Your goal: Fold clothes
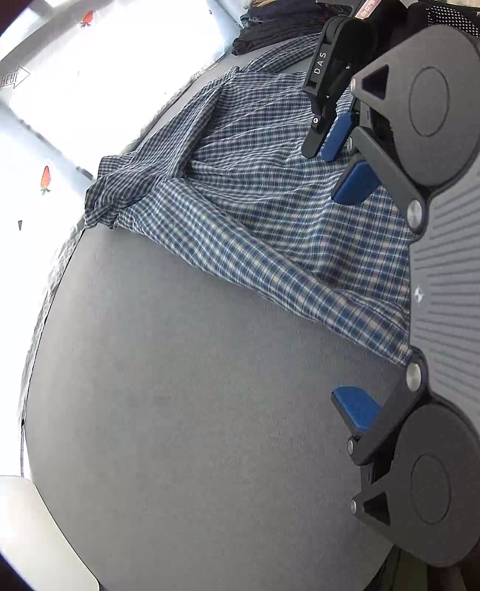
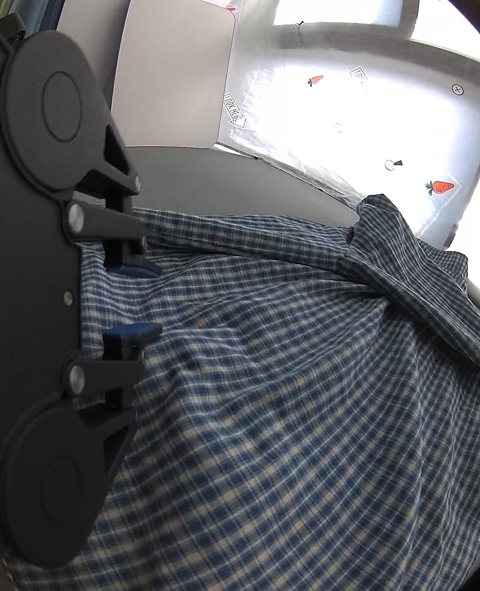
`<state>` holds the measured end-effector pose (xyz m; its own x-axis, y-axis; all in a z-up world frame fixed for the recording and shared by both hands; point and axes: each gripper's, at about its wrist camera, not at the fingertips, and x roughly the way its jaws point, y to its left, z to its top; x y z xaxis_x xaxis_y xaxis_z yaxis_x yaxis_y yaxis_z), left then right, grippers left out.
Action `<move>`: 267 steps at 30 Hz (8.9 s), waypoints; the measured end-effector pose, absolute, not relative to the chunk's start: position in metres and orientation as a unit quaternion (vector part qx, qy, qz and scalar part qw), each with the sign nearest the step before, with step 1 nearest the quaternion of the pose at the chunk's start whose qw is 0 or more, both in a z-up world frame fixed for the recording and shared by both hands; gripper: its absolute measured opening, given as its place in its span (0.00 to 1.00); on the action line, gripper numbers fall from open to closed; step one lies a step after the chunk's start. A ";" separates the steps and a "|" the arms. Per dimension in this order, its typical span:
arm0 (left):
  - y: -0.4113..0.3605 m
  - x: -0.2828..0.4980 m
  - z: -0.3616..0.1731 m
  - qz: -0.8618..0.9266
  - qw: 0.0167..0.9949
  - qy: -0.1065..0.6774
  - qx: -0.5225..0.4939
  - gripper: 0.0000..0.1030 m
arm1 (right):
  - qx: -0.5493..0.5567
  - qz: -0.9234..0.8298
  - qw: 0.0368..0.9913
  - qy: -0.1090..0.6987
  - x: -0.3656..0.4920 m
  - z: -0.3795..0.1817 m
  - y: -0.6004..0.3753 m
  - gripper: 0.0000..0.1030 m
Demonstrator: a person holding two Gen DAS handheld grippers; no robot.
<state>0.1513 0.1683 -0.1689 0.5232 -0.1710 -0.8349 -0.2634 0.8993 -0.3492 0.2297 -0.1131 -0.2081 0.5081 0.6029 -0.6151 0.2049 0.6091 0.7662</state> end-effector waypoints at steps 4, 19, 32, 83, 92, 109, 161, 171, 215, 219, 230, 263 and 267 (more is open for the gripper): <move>0.199 0.152 -0.175 0.033 0.839 0.498 -0.217 1.00 | 0.429 0.147 0.751 0.480 0.225 -0.209 -0.079 0.27; 0.254 0.153 -0.191 0.014 0.832 0.518 -0.201 1.00 | 0.406 0.174 0.740 0.507 0.217 -0.217 0.006 0.36; 0.236 0.165 -0.194 0.003 0.829 0.520 -0.205 1.00 | 0.354 0.192 0.782 0.475 0.209 -0.193 -0.013 0.02; 0.116 0.423 -0.161 0.059 0.858 0.493 -0.134 1.00 | 0.383 -0.065 0.844 0.369 0.373 -0.172 -0.343 0.42; 0.115 0.584 -0.161 0.051 0.859 0.486 -0.150 0.99 | 0.381 -0.142 0.845 0.348 0.495 -0.191 -0.413 0.45; 0.097 0.632 -0.161 0.064 0.889 0.420 -0.169 0.05 | 0.320 -0.107 0.910 0.239 0.531 -0.131 -0.407 0.07; 0.043 0.404 -0.168 0.039 0.835 0.549 0.014 0.85 | 0.412 0.085 0.869 0.260 0.422 -0.124 -0.325 0.08; 0.046 0.331 -0.176 0.023 0.810 0.585 0.035 0.85 | 0.443 0.166 0.815 0.336 0.358 -0.149 -0.249 0.08; 0.097 0.214 -0.180 0.027 0.775 0.631 -0.006 0.87 | 0.367 0.205 0.757 0.501 0.237 -0.196 -0.139 0.22; 0.097 0.210 -0.179 0.026 0.772 0.635 -0.005 0.87 | 0.369 0.205 0.754 0.503 0.229 -0.198 -0.142 0.26; 0.096 0.198 -0.174 0.025 0.769 0.639 -0.002 0.87 | 0.416 0.243 0.744 0.462 0.215 -0.187 -0.162 0.35; 0.119 0.267 -0.125 0.007 0.808 0.587 -0.045 0.87 | 0.375 0.210 0.723 0.542 0.264 -0.206 -0.147 0.22; 0.129 0.289 -0.112 0.020 0.825 0.560 -0.079 0.88 | 0.345 0.224 0.715 0.566 0.280 -0.207 -0.138 0.22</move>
